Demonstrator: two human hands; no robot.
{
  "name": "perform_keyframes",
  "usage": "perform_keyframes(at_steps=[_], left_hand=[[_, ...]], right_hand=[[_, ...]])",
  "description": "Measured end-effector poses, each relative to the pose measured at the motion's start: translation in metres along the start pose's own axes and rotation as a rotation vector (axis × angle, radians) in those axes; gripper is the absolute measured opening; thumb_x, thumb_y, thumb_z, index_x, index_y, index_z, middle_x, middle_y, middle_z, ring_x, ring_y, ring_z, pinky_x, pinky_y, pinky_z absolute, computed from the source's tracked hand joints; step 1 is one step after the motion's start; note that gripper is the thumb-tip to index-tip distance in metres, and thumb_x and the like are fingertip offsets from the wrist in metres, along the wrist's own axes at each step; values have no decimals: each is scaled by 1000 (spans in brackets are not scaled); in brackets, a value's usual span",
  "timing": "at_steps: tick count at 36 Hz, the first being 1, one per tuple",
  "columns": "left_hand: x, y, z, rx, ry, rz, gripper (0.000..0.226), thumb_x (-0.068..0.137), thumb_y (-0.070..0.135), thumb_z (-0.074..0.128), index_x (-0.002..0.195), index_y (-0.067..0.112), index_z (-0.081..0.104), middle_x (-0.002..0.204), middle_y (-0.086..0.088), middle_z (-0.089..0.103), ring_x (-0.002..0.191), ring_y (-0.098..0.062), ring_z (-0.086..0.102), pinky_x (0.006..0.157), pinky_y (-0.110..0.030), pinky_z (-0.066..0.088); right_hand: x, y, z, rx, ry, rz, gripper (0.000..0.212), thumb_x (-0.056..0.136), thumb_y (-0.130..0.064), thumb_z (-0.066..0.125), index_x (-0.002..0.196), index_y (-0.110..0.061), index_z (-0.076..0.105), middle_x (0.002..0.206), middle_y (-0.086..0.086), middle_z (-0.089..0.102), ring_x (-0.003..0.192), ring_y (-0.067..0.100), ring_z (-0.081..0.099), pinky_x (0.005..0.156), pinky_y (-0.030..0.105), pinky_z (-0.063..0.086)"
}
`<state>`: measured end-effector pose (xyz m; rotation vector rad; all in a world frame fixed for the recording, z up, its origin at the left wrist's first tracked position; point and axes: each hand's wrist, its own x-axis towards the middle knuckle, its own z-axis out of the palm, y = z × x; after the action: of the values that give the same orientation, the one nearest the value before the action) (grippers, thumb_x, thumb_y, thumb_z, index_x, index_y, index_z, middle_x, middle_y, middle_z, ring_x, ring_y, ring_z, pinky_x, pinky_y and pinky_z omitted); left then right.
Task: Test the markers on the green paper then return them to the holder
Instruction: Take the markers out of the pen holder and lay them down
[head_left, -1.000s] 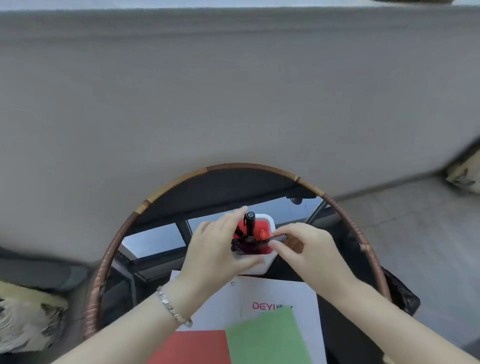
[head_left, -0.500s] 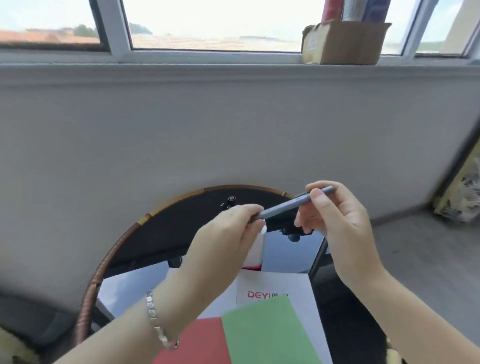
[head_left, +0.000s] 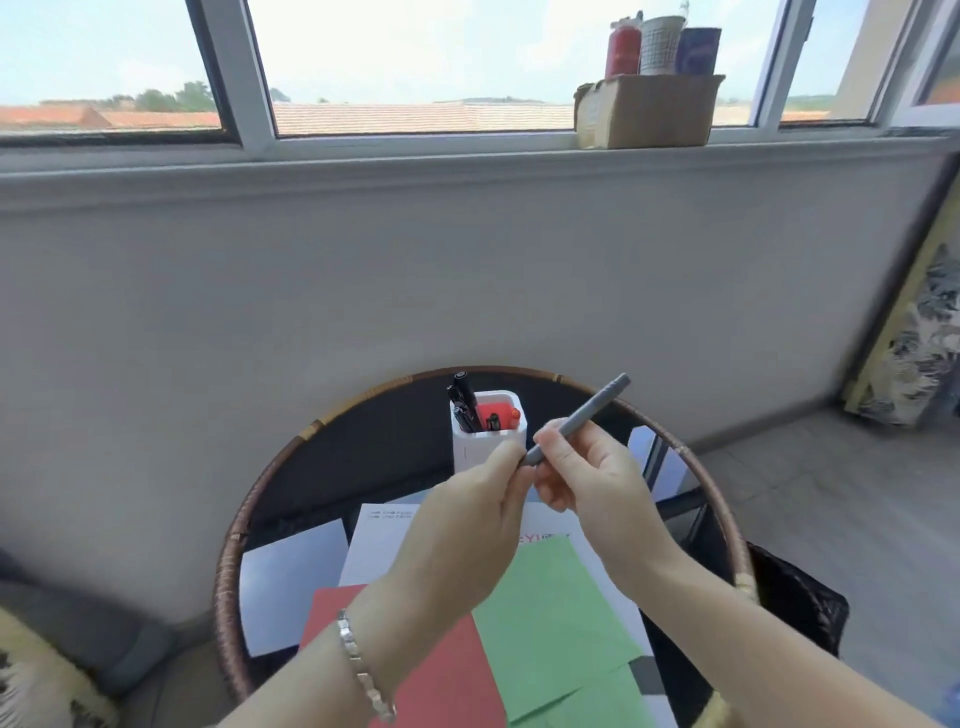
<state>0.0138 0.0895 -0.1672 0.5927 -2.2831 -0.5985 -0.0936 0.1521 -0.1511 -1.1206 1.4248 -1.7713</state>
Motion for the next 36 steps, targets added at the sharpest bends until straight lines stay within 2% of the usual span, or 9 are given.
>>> perform_keyframes(at_steps=[3, 8, 10, 14, 20, 23, 26, 32, 36], left_hand=[[-3, -4, -2, -30, 7, 51, 19, 95, 35, 36, 89, 22, 48, 56, -3, 49, 49, -24, 41, 47, -41, 37], [0, -6, -5, -45, -41, 34, 16, 95, 37, 32, 98, 27, 45, 67, 7, 57, 57, -17, 51, 54, -36, 44], [0, -9, -5, -81, -67, -49, 8, 97, 27, 31, 102, 31, 36, 63, 5, 50, 54, -9, 45, 49, -24, 36], [1, -18, -7, -157, -138, -262, 27, 91, 3, 28, 106, 26, 31, 75, -3, 44, 56, -5, 37, 50, -19, 33], [-2, -26, 1, -183, -252, -338, 21, 98, 9, 33, 104, 29, 30, 86, 15, 58, 57, 3, 47, 58, -14, 39], [1, -31, 12, -249, -175, -379, 12, 96, 11, 42, 93, 22, 37, 82, 12, 65, 61, 2, 54, 58, -9, 42], [13, -30, 33, -306, -191, -426, 17, 94, 11, 46, 82, 22, 41, 84, 7, 67, 66, 0, 60, 65, -15, 48], [52, -18, 113, -149, -340, -350, 3, 91, 16, 50, 91, 19, 51, 102, -1, 52, 90, -20, 57, 73, -29, 45], [74, -11, 164, -30, -445, -312, 19, 91, 22, 53, 108, 13, 54, 101, 0, 53, 99, -23, 53, 79, -31, 43]], right_hand=[[-3, 2, 1, -25, -17, -73, 19, 95, -13, 42, 79, -11, 53, 54, -8, 47, 50, 5, 41, 50, 15, 40], [-1, 3, 1, -74, -38, -122, 18, 94, -14, 42, 81, -13, 54, 60, -2, 49, 55, 8, 46, 56, 18, 45], [1, 2, -2, -42, 2, -98, 18, 94, -13, 43, 83, -15, 56, 64, -6, 56, 61, 7, 54, 62, 18, 49], [14, -3, -27, -33, 103, -12, 14, 94, -10, 43, 91, -12, 57, 78, -1, 66, 76, 10, 66, 65, 19, 54], [41, 22, -94, -466, 75, 304, 34, 92, -12, 50, 125, -6, 46, 76, 9, 66, 64, 20, 61, 61, 30, 51], [50, 49, -124, -780, 143, 347, 42, 91, -16, 52, 131, -4, 43, 86, 20, 68, 58, 18, 60, 58, 17, 47], [51, 72, -147, -982, 172, 384, 31, 90, -17, 54, 120, -6, 52, 81, 10, 65, 53, 12, 55, 46, 15, 41], [52, 99, -167, -1193, 136, 420, 27, 88, -17, 57, 112, -4, 57, 88, 5, 60, 80, 21, 59, 64, 27, 42], [53, 104, -175, -1215, 153, 361, 24, 86, -17, 59, 107, -6, 62, 82, 1, 59, 82, 20, 59, 66, 27, 43]])
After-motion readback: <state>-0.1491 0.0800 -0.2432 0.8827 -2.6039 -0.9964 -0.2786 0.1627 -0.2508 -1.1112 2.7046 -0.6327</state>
